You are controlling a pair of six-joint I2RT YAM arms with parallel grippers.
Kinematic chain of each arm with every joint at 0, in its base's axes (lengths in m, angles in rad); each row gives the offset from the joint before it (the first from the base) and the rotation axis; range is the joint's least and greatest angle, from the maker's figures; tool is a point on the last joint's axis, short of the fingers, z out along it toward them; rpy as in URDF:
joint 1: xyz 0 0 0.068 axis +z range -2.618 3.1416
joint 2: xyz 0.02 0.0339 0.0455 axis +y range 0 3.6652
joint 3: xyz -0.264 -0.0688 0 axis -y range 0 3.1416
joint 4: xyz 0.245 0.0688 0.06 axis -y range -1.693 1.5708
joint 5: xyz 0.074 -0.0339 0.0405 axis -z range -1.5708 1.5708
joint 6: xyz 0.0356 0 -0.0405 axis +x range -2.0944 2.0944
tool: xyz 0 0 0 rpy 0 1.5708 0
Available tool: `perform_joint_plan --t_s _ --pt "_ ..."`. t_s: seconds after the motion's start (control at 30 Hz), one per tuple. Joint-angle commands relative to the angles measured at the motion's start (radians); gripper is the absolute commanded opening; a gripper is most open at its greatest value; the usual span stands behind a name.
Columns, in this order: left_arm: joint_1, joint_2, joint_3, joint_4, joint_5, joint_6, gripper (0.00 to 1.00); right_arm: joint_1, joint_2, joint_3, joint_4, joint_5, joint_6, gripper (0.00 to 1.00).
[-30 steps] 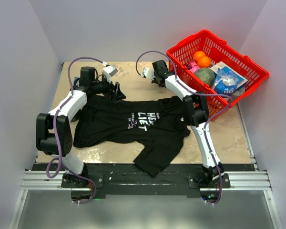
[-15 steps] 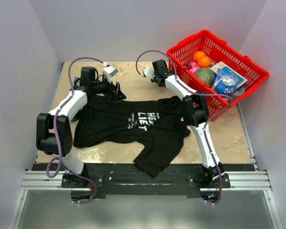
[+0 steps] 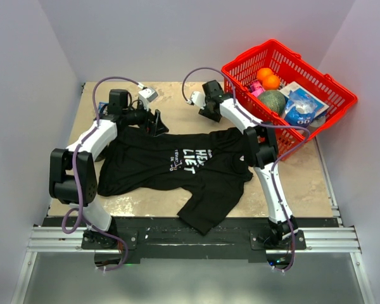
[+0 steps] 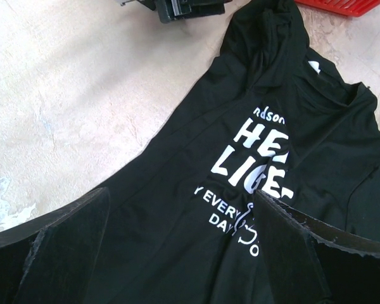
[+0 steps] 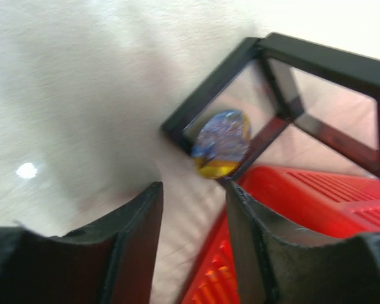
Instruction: Remove the brooch from the garment
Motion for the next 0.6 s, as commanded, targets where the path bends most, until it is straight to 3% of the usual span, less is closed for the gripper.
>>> perform_joint_plan --t_s 0.0,0.13,0.27,0.37,0.47,0.57 --pt "-0.006 0.015 0.042 0.032 0.016 -0.019 0.99 0.003 -0.12 0.077 -0.13 -0.221 0.106 0.54" --pt "-0.006 0.018 0.077 0.018 0.004 -0.02 0.99 0.023 -0.208 0.111 -0.172 -0.414 0.163 0.61" --pt "-0.001 0.026 0.145 -0.013 -0.032 -0.007 0.99 0.028 -0.311 0.16 -0.096 -0.576 0.377 0.77" --pt "0.019 0.041 0.215 0.004 -0.064 -0.06 0.99 0.034 -0.423 0.105 0.079 -0.469 0.561 0.91" --pt "0.057 0.06 0.289 0.048 -0.07 -0.132 0.99 0.043 -0.499 0.054 0.184 -0.334 0.629 0.99" --pt "0.095 0.078 0.368 0.087 -0.085 -0.189 1.0 0.052 -0.513 0.112 0.184 -0.234 0.664 0.99"
